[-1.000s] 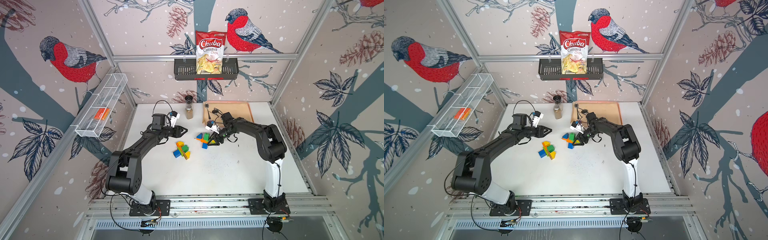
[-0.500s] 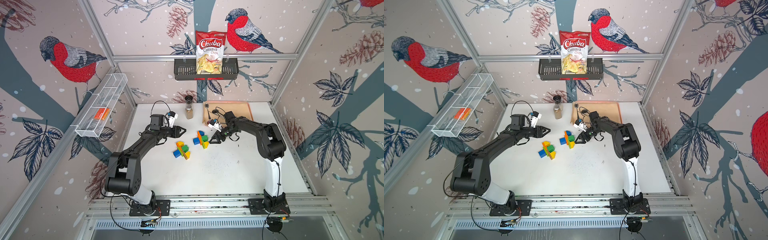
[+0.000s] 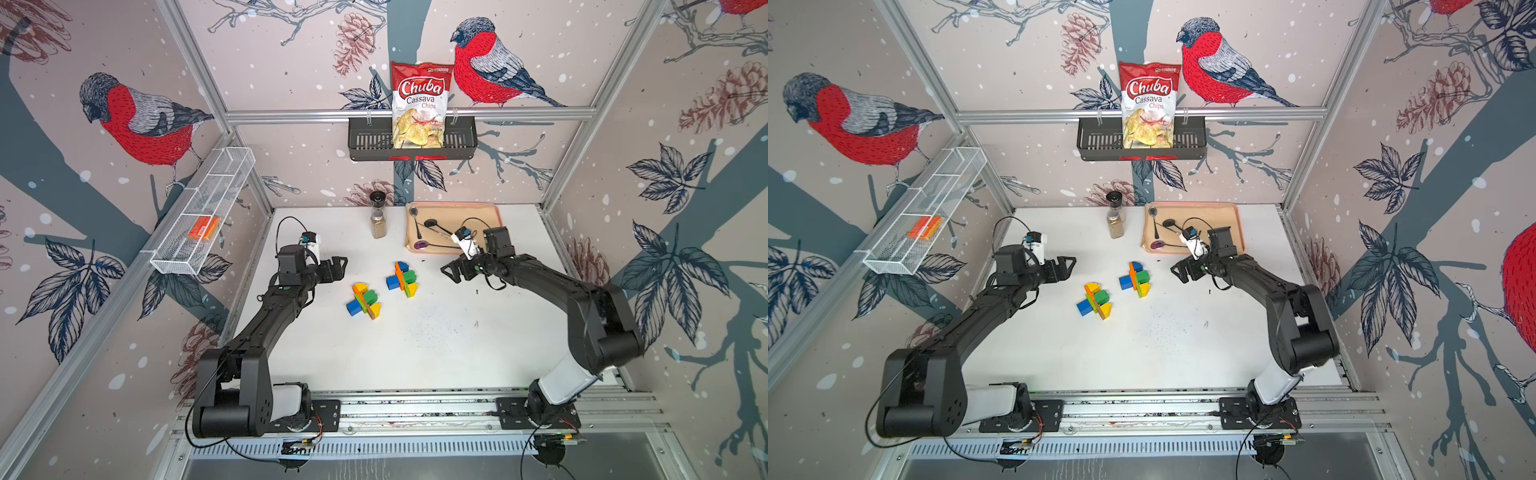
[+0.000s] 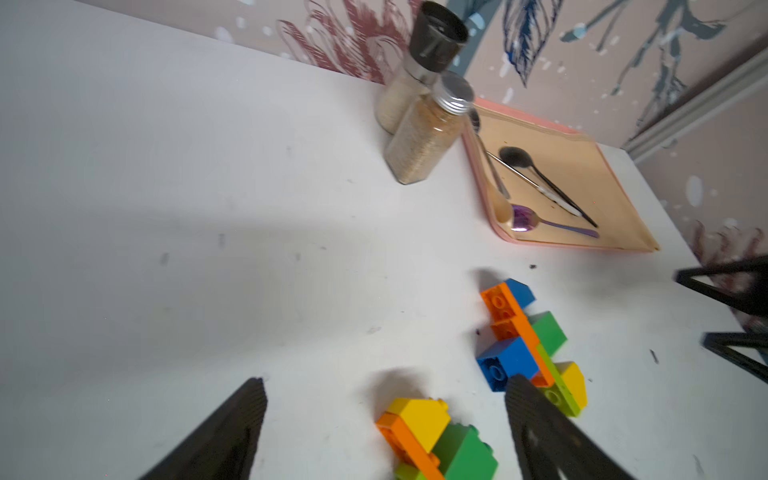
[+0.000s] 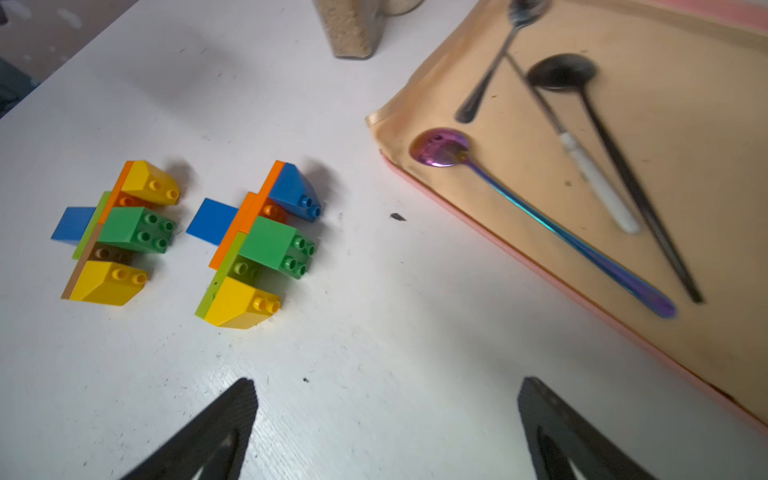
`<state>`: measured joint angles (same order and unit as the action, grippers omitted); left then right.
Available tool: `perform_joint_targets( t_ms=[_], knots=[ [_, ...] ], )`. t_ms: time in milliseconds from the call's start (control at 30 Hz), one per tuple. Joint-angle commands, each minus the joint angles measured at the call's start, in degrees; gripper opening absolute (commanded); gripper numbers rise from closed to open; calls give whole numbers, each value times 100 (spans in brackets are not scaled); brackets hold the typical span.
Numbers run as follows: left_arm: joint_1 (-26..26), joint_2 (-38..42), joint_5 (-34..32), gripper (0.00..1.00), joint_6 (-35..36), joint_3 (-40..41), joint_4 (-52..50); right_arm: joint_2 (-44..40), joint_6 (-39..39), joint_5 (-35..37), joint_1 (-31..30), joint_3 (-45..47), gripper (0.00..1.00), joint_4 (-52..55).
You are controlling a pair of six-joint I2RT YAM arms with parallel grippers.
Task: Assemble a fork with lego
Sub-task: Adjust the lego brick at the center of the board, then reset both arms
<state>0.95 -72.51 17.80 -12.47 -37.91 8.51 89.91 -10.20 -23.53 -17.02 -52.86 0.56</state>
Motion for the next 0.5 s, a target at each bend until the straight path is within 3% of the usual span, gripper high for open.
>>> perform_joint_targets(
  t_ms=[0, 167, 333, 400, 467],
  knots=[
    [177, 360, -1549, 97, -33, 501, 1125, -700, 915, 1006, 203, 711, 100, -1524],
    [497, 517, -2071, 97, 342, 1687, 3066, -1920, 1734, 2025, 804, 2184, 100, -2850],
    [509, -494, -1863, 98, 634, 2297, 5021, -2726, 2017, 2898, 1346, 3367, 100, -3969],
    [407, -853, -1635, 98, 781, 2507, 5993, -2888, 1915, 2855, 1427, 3663, 100, -4269],
    [108, -1266, -1892, 97, 1015, 2712, 6573, -2938, 1789, 2837, 1427, 3860, 100, -4520]
  ],
)
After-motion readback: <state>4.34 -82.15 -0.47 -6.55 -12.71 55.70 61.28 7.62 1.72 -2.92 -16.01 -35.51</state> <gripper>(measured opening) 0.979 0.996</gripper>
